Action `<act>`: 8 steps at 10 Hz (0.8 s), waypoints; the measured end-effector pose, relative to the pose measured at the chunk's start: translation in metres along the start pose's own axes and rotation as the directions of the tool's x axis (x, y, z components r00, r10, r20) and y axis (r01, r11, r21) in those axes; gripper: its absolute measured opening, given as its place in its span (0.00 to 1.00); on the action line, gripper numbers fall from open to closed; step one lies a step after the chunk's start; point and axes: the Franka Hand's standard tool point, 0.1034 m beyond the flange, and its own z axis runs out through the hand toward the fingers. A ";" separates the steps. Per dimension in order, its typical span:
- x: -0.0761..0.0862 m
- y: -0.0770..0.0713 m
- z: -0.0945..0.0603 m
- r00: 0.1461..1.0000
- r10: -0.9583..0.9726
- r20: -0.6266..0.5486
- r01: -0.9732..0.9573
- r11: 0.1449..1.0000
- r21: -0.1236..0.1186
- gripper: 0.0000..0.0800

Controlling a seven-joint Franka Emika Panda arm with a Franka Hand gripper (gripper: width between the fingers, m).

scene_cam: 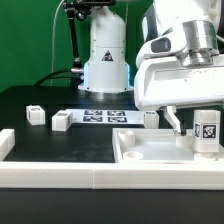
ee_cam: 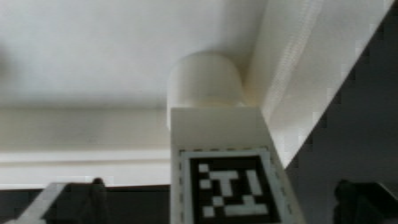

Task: Assemble one leg

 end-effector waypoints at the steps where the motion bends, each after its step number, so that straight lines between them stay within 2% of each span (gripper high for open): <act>1: 0.000 0.000 0.000 1.000 0.000 0.000 0.000 1.000 0.000 0.81; 2: 0.000 0.000 0.000 1.000 -0.001 -0.001 0.001 1.000 0.000 0.81; 5: 0.016 0.013 -0.016 1.000 0.000 0.009 0.000 1.000 -0.005 0.81; 8: 0.016 0.015 -0.016 1.000 0.003 0.027 -0.003 1.000 -0.003 0.81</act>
Offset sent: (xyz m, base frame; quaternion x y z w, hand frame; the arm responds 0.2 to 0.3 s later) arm -0.0038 -0.0053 0.0254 0.0264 -0.0341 -0.0047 0.9991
